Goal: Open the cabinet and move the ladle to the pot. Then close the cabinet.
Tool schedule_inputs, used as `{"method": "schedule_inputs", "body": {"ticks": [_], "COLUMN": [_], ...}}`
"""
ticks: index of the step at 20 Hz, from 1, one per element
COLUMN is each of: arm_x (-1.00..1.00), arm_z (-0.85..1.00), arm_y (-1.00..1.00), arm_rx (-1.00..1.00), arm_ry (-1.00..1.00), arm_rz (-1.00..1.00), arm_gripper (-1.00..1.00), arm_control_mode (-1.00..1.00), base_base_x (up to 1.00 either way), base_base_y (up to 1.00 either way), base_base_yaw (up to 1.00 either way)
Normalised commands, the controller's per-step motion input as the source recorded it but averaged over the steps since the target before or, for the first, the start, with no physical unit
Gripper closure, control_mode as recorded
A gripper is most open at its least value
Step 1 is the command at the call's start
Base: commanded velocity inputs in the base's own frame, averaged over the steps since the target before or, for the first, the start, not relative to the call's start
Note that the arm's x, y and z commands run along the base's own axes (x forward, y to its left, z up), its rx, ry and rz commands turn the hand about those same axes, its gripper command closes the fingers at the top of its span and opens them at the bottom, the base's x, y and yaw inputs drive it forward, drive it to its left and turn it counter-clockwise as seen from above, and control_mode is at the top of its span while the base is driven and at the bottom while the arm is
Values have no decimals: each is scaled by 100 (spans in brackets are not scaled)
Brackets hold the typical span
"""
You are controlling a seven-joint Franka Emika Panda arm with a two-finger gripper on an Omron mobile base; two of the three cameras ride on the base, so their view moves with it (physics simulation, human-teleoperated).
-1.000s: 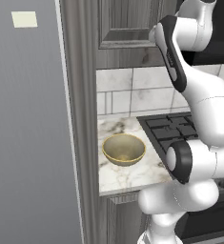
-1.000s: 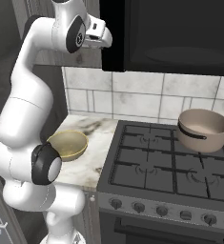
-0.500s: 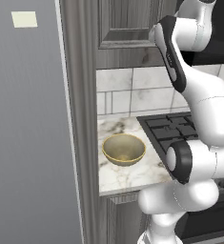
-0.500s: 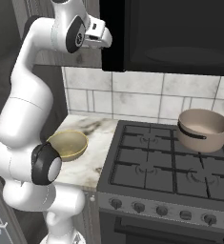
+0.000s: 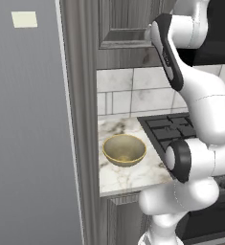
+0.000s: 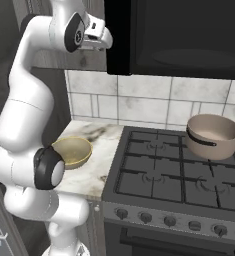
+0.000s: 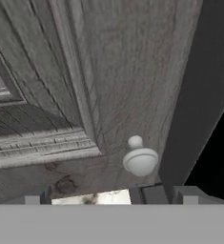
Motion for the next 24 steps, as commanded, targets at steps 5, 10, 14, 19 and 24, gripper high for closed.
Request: {"method": "schedule_inputs", "body": {"ticks": [5,10,14,19,24], "arm_x": [35,34,27,11,26], "arm_z": [1,0,0,0,0], "arm_y": [8,0,-9,-30,-29], "arm_rx": [0,0,0,-1,0], "arm_ry": [0,0,0,0,1], "arm_rz": [-3,-3,-4,-11,-11], "arm_gripper": [-100,-100,-100,-100,-100], "arm_control_mode": [-100,-100,-100,-100,-100], "base_base_x": [0,0,0,0,0], "base_base_y": [0,0,0,0,0], "base_base_yaw": [0,0,0,0,0]}}
